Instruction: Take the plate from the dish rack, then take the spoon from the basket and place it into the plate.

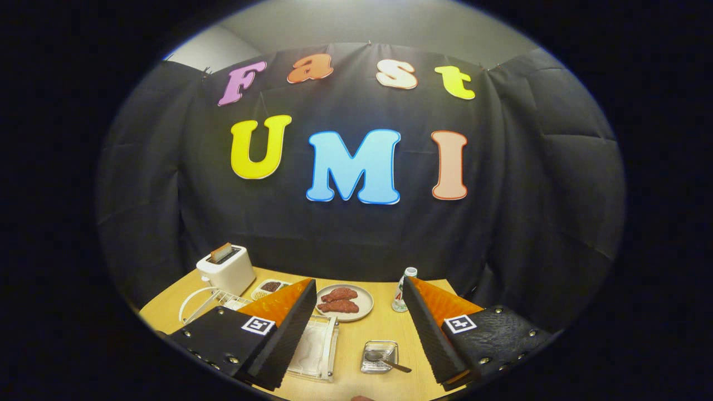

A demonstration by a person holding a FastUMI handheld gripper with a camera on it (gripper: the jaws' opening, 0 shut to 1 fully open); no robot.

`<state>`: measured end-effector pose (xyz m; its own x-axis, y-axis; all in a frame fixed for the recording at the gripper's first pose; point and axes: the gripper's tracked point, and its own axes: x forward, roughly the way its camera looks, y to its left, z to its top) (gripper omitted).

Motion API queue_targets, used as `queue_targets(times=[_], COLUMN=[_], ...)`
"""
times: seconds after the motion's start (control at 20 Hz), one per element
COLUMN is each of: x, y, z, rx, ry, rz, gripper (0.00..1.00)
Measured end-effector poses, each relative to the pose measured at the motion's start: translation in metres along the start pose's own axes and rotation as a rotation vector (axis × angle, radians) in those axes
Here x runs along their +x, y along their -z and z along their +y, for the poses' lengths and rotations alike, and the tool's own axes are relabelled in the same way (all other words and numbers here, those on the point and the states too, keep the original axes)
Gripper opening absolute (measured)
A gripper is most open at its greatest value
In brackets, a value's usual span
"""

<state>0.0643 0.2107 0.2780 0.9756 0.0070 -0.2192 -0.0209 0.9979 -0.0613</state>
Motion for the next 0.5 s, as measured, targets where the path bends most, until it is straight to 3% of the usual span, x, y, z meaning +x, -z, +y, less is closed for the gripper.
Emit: queue_targets(times=[0.35,0.5], x=[0.027,0.043], y=[0.027,0.048], z=[0.076,0.098], rx=[0.010,0.033], ry=[-0.023,-0.071], rz=[0.197,0.364], gripper=[0.95,0.94])
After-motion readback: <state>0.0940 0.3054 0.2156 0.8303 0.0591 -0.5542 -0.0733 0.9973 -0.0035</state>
